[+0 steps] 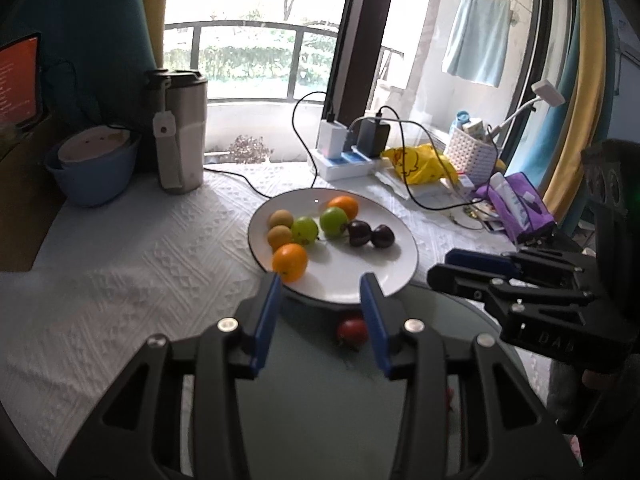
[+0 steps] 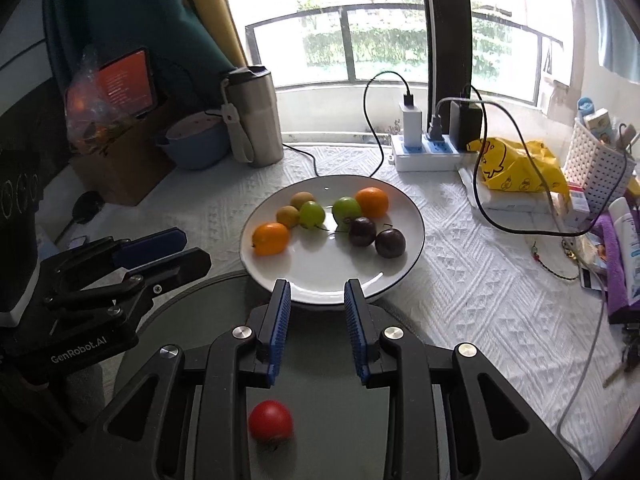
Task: Organize fruits
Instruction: 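Withdraw both open grippers from the plate back over the mat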
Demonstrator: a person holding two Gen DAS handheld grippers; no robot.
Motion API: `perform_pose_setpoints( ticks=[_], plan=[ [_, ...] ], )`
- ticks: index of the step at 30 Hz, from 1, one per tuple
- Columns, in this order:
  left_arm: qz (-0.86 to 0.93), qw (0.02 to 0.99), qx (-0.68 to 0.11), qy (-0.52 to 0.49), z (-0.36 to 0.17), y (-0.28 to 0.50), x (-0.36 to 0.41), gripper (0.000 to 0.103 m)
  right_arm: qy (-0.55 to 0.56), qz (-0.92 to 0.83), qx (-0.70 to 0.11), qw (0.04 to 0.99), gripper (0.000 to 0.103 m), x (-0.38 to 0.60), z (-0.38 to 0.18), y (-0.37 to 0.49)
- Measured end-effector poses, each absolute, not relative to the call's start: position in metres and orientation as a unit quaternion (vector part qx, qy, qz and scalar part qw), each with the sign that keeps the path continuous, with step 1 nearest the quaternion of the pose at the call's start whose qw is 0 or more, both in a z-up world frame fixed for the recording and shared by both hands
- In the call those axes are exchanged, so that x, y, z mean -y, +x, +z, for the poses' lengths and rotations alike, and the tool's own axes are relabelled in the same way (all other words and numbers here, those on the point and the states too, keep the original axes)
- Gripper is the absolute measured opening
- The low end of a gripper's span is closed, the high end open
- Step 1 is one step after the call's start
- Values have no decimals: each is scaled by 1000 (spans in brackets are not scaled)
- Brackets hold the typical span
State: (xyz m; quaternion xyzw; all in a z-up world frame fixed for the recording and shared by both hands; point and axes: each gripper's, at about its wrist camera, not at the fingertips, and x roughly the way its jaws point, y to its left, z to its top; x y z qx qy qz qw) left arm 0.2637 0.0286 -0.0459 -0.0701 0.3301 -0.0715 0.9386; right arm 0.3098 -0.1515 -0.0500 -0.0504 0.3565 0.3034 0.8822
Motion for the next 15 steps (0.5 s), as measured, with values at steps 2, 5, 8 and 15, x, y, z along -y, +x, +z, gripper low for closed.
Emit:
perform_pose_setpoints(
  ticks=[2, 5, 8, 15],
  plan=[
    [-72, 940, -327, -70, -44, 255, -28, 43, -52, 304, -352, 884, 30, 152, -47, 302],
    [-74, 941, -322, -68, -41, 242, -27, 43, -52, 304, -347, 886, 30, 154, -44, 291],
    [-76, 943, -317, -68, -38, 231, -26, 43, -54, 303, -342, 888, 30, 156, -41, 280],
    [-84, 947, -303, -67, -32, 208, -23, 43, -54, 301, -330, 893, 30, 161, -36, 258]
  ],
)
